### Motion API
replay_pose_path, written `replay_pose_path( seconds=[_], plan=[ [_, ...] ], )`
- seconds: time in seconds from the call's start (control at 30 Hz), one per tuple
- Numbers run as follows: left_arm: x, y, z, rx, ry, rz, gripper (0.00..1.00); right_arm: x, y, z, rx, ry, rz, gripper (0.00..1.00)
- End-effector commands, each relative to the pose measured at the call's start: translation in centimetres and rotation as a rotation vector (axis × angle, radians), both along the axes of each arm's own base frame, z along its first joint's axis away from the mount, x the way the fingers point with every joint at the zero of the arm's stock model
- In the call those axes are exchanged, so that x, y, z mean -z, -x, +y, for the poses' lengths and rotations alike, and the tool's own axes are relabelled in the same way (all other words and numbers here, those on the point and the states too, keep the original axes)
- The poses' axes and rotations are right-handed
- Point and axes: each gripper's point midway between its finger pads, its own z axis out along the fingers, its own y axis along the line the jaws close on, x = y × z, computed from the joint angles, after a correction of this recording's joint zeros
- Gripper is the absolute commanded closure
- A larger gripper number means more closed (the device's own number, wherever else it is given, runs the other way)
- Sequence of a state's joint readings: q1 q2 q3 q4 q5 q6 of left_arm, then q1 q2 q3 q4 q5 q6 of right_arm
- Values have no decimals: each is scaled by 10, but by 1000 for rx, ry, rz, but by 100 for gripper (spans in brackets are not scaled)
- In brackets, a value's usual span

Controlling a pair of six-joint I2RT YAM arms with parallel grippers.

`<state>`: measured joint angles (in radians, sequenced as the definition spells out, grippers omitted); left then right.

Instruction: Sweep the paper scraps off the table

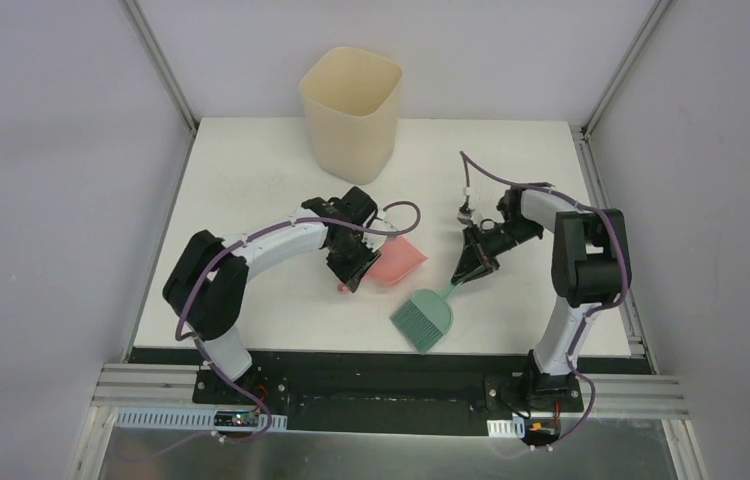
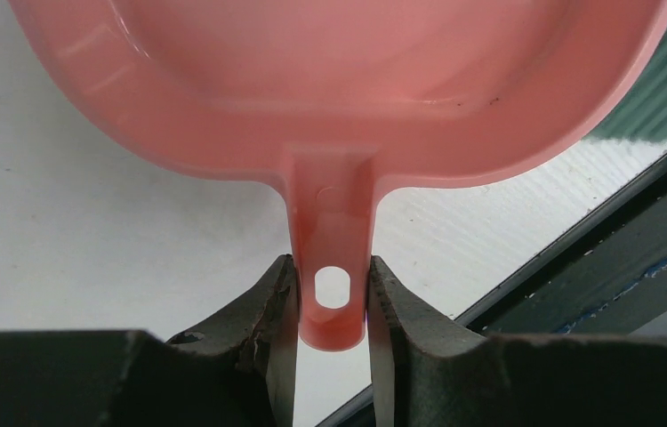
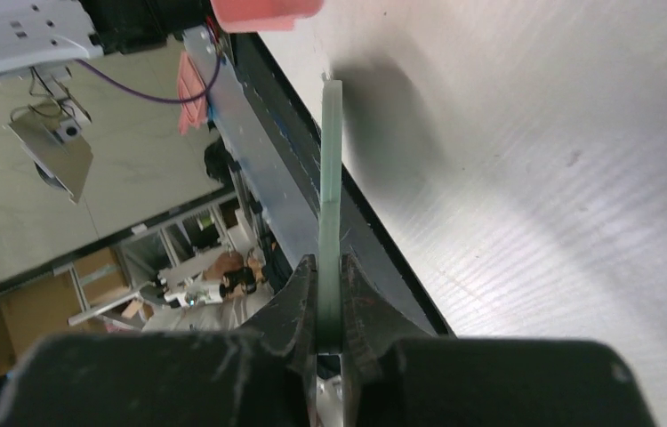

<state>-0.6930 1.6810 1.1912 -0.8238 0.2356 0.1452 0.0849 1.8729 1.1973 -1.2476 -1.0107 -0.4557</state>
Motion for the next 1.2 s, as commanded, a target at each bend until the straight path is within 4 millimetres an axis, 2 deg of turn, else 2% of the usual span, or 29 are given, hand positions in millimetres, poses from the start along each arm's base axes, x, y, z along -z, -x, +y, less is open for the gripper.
replay_pose_path(
  seconds=[0.0,0.17,0.33,0.43,0.47,0.5,0.53,0.57,0.7,0.8,0.93,0.97,1.0,1.1,1.17],
  plan=[
    [5,11,-9,11,15,69,75,0,9,10,-83,28,20,100],
    [11,15,-11,16,6,85,73,10,7,9,-78,54,62,98],
    [16,30,-19,58,2,140,65,20,7,6,-82,89,96,83],
    [16,30,-19,61,-1,134,64,21,5,5,-84,103,79,74],
    [15,30,-19,61,-1,128,63,21,4,4,-82,115,72,67],
    [15,29,-19,61,1,124,56,23,3,2,-82,129,62,62],
    [13,29,-21,66,9,118,18,24,2,1,-79,141,53,58],
    [11,29,-23,70,17,113,3,25,2,0,-79,150,49,54],
    [4,25,-24,74,35,67,1,27,-1,-4,-72,181,31,37],
    [-1,18,-20,66,18,18,1,32,-5,-11,-66,233,-2,32],
    [-14,9,-19,55,42,-57,1,36,-11,-22,-52,310,-59,17],
    [-19,7,-20,52,54,-77,1,36,-12,-24,-49,324,-75,3],
    [-24,5,-20,50,70,-100,1,36,-14,-27,-44,342,-95,1],
    [-33,-5,-16,24,72,-175,1,31,-22,-37,-35,406,-155,0],
    [-38,-13,-8,-10,56,-223,1,19,-30,-41,-27,426,-190,0]
  ],
)
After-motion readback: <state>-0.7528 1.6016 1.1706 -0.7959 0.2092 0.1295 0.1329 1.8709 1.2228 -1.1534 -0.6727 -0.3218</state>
